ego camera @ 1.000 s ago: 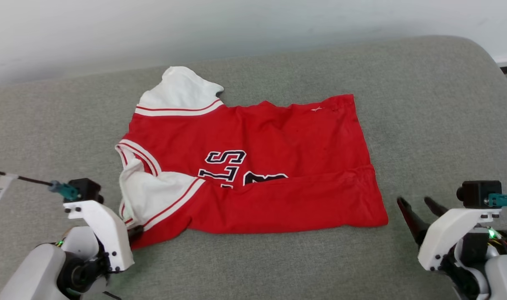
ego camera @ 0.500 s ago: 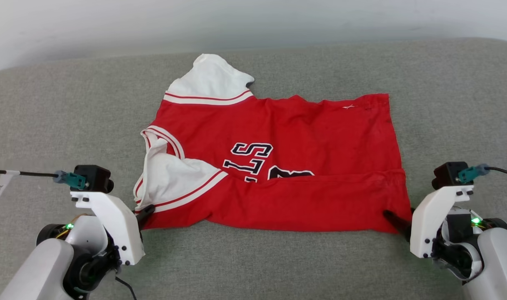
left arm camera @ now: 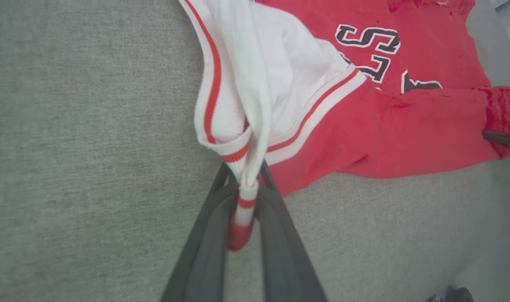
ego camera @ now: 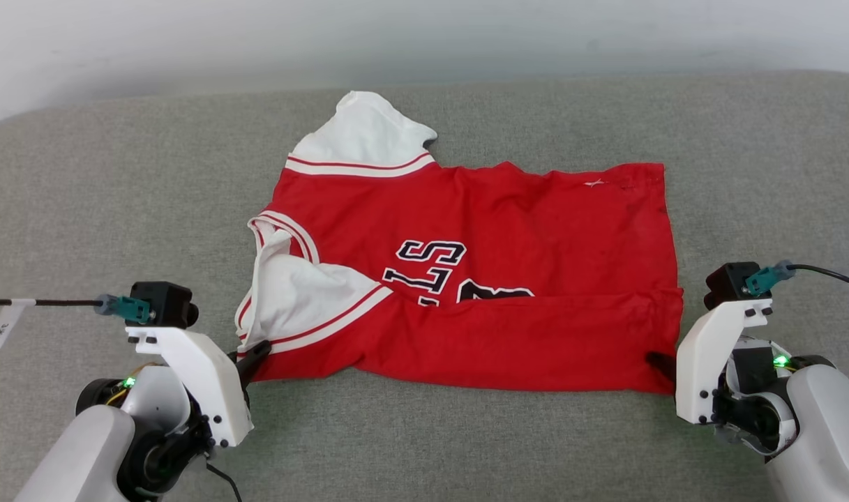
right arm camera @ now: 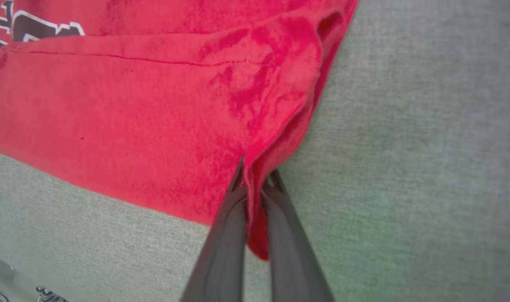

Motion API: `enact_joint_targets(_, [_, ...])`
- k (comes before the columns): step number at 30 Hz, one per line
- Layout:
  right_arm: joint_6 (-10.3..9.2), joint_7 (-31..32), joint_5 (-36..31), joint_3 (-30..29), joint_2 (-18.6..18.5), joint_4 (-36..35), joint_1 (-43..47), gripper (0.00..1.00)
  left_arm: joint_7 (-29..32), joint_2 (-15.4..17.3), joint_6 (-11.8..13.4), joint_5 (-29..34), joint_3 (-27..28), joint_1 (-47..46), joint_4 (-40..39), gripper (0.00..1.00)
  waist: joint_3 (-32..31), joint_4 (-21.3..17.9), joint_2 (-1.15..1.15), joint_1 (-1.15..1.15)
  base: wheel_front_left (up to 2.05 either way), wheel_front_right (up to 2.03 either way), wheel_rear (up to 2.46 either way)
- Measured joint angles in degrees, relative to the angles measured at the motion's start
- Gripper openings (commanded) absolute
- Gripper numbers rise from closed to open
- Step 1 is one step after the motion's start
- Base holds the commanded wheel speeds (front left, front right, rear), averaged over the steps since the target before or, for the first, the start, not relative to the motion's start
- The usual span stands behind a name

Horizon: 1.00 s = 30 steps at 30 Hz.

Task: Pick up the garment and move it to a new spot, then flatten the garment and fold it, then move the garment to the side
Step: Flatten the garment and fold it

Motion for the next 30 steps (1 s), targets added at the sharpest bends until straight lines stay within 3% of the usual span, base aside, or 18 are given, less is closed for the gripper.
enact_joint_targets(9, [0.08, -0.76, 1.20, 2.52, -2.32, -2.85, 1.76, 0.00, -3.87, -0.55, 0.98, -0.63, 1.22, 5.57, -1.92, 0.00, -4.53, 0.14, 0.00, 0.00, 0.00, 0.00, 0.00])
enact_joint_targets(17, [0.08, 0.27, 2.60, 2.20, -3.96, -7.90, 9.42, 0.00, -4.41, 2.13, 6.03, -0.57, 2.64, 15.67, -8.90, 0.00, -10.84, 1.12, 0.00, -0.01, 0.00, 0.00, 0.00])
enact_joint_targets(23, [0.09, 1.57, 2.70, 1.10, -3.90, -12.12, 15.86, 0.00, -3.14, 3.23, 8.70, -1.79, 3.21, 22.64, -11.10, 0.00, -11.86, 1.38, 0.00, -0.01, 0.00, 0.00, 0.00])
enact_joint_targets(30, [0.08, 0.88, 2.22, -1.68, -1.27, -12.01, 22.81, 0.02, -4.17, 0.49, 8.27, -4.08, 2.63, 25.24, -6.80, 0.00, -11.43, 0.85, 0.00, -0.01, 0.00, 0.00, 0.00])
